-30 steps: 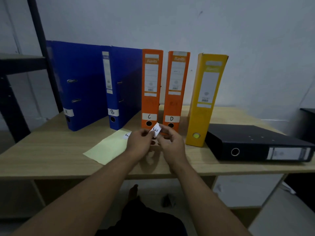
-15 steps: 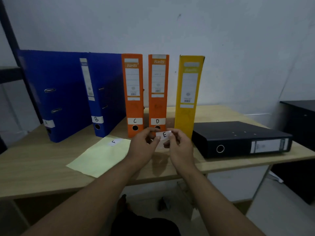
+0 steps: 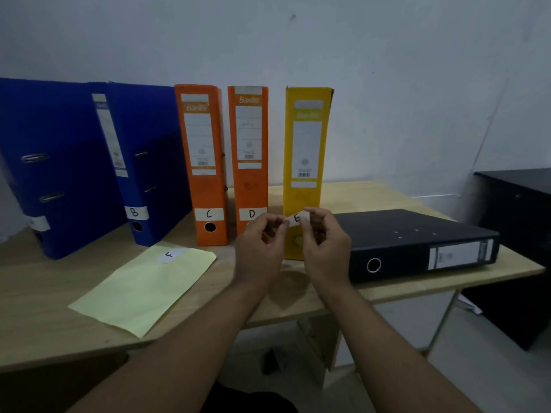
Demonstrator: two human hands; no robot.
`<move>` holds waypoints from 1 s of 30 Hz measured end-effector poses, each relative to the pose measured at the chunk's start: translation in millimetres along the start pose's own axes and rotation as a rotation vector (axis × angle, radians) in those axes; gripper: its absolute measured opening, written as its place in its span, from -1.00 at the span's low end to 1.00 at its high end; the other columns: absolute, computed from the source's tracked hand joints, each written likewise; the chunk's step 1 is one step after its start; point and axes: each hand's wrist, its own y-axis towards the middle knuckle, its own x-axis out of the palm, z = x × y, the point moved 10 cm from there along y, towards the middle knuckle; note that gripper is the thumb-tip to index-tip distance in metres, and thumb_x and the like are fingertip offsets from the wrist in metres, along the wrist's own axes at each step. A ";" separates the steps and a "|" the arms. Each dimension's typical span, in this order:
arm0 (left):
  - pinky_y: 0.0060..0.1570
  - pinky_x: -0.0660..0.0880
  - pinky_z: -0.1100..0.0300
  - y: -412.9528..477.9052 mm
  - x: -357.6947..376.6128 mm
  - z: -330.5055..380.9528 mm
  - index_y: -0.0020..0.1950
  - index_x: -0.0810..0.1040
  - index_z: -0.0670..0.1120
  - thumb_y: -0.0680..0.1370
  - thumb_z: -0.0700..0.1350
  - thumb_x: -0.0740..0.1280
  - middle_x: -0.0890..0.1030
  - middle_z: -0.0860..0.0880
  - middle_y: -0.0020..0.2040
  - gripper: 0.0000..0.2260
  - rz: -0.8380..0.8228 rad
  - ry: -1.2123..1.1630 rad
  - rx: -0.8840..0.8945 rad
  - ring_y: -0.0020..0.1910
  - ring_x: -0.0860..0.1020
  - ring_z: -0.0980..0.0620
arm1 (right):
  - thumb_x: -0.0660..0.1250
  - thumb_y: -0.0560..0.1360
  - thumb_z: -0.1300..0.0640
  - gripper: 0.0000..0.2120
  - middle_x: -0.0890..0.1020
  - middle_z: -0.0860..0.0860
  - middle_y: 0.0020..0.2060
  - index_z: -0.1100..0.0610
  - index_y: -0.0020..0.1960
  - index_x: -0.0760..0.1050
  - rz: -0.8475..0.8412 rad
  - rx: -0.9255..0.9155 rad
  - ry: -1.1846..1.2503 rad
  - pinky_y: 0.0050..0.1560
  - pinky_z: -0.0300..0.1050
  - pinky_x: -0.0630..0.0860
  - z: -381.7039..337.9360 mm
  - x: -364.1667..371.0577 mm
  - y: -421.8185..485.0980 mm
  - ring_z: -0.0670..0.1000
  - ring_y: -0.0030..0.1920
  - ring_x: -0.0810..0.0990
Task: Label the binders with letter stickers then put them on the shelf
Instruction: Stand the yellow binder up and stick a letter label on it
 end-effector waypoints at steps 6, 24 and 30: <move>0.07 0.63 0.17 9.2 3.7 -5.4 0.13 0.64 0.07 0.65 -0.07 0.44 0.67 0.09 0.04 -0.92 0.124 -0.002 0.075 0.06 0.63 0.12 | 0.39 0.67 0.32 -0.85 0.60 0.04 0.05 0.19 0.17 0.70 0.206 -0.189 -0.196 0.03 -0.40 0.52 3.7 -26.2 4.9 -0.21 0.04 0.57; -0.11 0.55 0.29 1.0 11.4 -4.0 0.08 0.70 -0.09 0.60 -0.10 0.50 0.67 0.05 -0.05 -0.90 0.029 -0.036 0.135 -0.07 0.60 0.09 | 0.50 0.62 0.16 -0.69 0.65 -0.01 0.20 0.10 0.33 0.57 -0.086 -0.146 -0.159 0.23 -0.15 0.64 4.5 3.9 -5.8 -0.12 0.22 0.62; -0.06 0.51 0.33 2.2 11.4 -6.4 0.12 0.69 -0.03 0.63 -0.15 0.46 0.65 0.10 -0.03 -0.92 0.025 0.008 0.158 -0.05 0.59 0.13 | 0.39 0.70 0.19 -0.70 0.66 -0.01 0.23 0.11 0.42 0.56 -0.086 -0.126 -0.121 0.21 0.03 0.67 9.2 4.1 -4.7 -0.06 0.22 0.66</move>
